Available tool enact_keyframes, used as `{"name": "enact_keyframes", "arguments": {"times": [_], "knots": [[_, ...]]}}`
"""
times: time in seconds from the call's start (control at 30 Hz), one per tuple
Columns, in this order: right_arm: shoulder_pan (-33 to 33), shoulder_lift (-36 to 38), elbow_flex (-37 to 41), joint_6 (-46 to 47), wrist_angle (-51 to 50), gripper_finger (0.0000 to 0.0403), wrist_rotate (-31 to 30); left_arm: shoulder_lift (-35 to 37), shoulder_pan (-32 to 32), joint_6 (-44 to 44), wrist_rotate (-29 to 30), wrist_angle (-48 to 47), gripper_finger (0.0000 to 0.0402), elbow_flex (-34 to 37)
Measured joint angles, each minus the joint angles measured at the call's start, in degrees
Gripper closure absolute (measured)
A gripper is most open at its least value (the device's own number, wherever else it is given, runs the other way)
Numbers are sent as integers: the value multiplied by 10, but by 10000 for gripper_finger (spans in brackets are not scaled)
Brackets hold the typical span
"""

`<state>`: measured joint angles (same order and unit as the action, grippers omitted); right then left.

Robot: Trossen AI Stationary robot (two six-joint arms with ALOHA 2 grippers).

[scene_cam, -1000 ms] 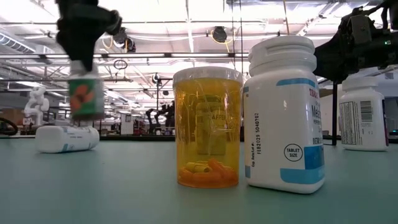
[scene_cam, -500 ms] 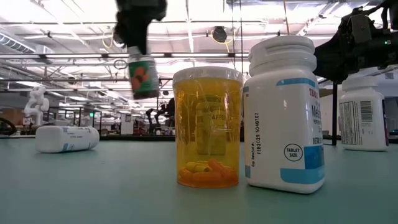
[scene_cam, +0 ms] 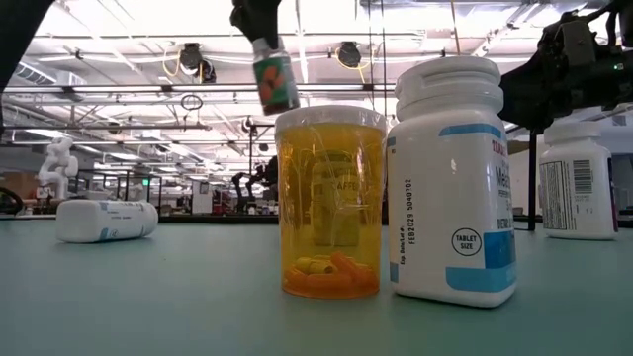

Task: Pick and place medicine bottles onto shelf by color
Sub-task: Put the white and green pill bottle on the shelf

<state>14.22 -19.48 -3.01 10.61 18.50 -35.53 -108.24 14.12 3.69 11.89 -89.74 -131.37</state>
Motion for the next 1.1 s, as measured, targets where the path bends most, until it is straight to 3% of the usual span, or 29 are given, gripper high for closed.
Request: {"name": "enact_keyframes", "arguments": {"times": [0.27, 0.47, 0.8, 1.1], "knots": [[0, -17, 0, 20, 1, 167, -1, -12, 41, -79, -5, 78, 154, -29], [0, -25, 0, 33, 5, 167, -1, -36, 83, -129, -55, 150, 153, -29], [0, -28, 0, 36, 1, 167, -1, -95, 127, -155, -61, 163, 153, -29], [0, -40, 0, 37, 1, 167, -3, -103, 136, -154, -64, 159, 153, -29]]}}
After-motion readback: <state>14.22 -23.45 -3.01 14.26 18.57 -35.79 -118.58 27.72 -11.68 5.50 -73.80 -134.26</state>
